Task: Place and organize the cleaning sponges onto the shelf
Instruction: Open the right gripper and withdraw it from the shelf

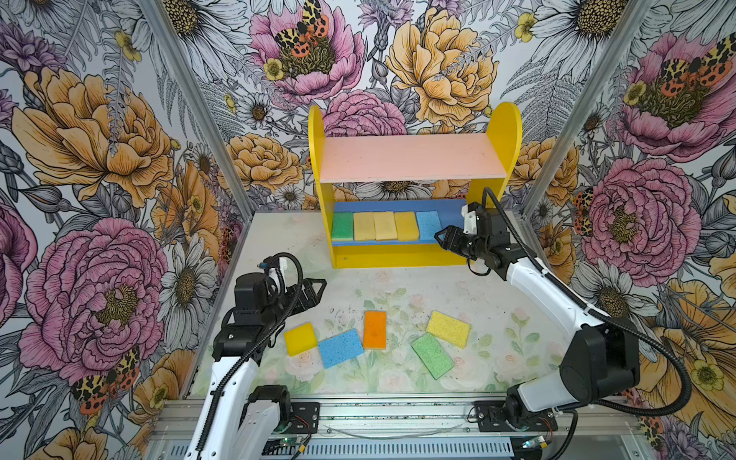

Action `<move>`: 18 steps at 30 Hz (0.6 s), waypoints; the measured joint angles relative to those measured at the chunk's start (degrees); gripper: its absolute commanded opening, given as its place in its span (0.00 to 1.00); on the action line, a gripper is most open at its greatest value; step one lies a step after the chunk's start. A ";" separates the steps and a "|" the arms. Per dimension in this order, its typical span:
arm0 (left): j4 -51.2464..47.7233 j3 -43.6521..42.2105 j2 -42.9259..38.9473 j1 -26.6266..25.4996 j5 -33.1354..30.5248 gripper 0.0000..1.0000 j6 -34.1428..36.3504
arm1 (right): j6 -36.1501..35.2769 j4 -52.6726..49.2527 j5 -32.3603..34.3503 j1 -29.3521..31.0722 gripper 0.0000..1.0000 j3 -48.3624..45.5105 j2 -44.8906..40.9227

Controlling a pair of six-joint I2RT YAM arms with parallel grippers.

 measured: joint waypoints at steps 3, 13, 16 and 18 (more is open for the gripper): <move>0.02 0.00 0.04 -0.39 -0.13 0.99 0.00 | 1.62 -0.11 0.35 3.34 0.63 -5.64 -4.87; 0.02 0.00 3.30 -4.04 -0.20 0.99 0.00 | 11.17 -1.03 1.31 20.24 0.63 -19.63 -8.24; -0.02 0.00 5.29 -6.60 -0.35 0.99 0.00 | 13.40 -1.09 2.16 25.70 0.63 -19.89 -5.53; -0.04 0.00 6.03 -8.39 -0.37 0.99 0.00 | 14.36 -0.94 2.67 28.70 0.63 -19.82 -3.37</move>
